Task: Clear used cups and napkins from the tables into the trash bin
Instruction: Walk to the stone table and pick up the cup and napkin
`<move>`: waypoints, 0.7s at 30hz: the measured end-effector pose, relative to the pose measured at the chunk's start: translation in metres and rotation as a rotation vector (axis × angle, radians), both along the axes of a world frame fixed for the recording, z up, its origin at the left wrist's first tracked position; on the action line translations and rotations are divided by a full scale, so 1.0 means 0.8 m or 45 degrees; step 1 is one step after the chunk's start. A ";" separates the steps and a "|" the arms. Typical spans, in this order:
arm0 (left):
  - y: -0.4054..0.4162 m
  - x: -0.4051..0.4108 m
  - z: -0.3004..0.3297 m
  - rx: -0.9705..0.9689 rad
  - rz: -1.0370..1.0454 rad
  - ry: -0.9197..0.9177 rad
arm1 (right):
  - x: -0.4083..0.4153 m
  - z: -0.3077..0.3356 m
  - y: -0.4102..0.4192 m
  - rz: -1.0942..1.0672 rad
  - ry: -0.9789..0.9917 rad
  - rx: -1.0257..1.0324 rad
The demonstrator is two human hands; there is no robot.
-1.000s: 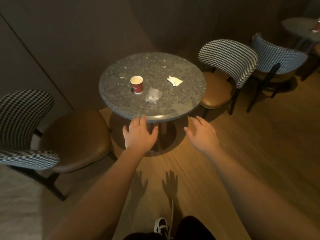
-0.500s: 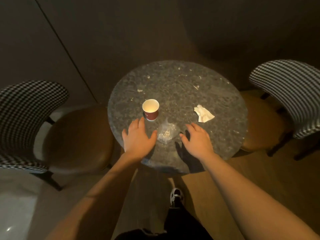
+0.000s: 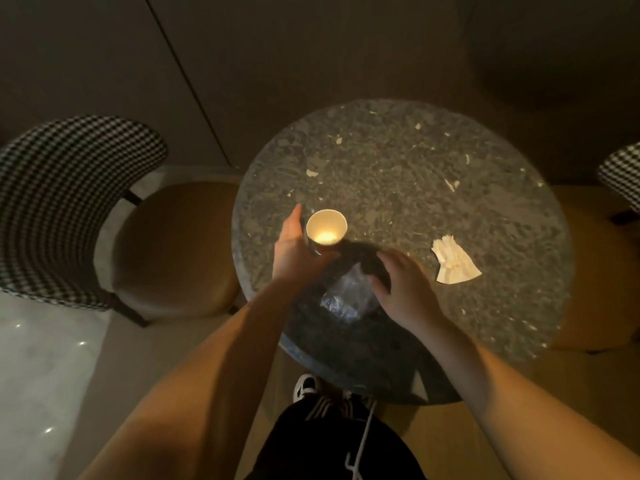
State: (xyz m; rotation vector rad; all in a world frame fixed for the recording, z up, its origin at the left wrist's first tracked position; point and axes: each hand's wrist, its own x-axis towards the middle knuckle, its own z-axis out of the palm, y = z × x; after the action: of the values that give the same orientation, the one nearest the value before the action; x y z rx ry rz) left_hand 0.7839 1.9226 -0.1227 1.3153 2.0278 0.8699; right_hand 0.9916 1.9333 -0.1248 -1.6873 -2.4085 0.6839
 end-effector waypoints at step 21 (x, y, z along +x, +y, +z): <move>0.046 0.003 -0.031 0.135 0.120 -0.151 | -0.004 -0.066 -0.035 0.230 -0.012 0.101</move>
State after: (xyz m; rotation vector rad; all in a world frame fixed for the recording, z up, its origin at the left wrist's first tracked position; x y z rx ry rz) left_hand 0.7860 1.9597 -0.1478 1.2013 1.9877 1.0853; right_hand 0.9885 1.9056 -0.1773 -1.4594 -2.5807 0.5955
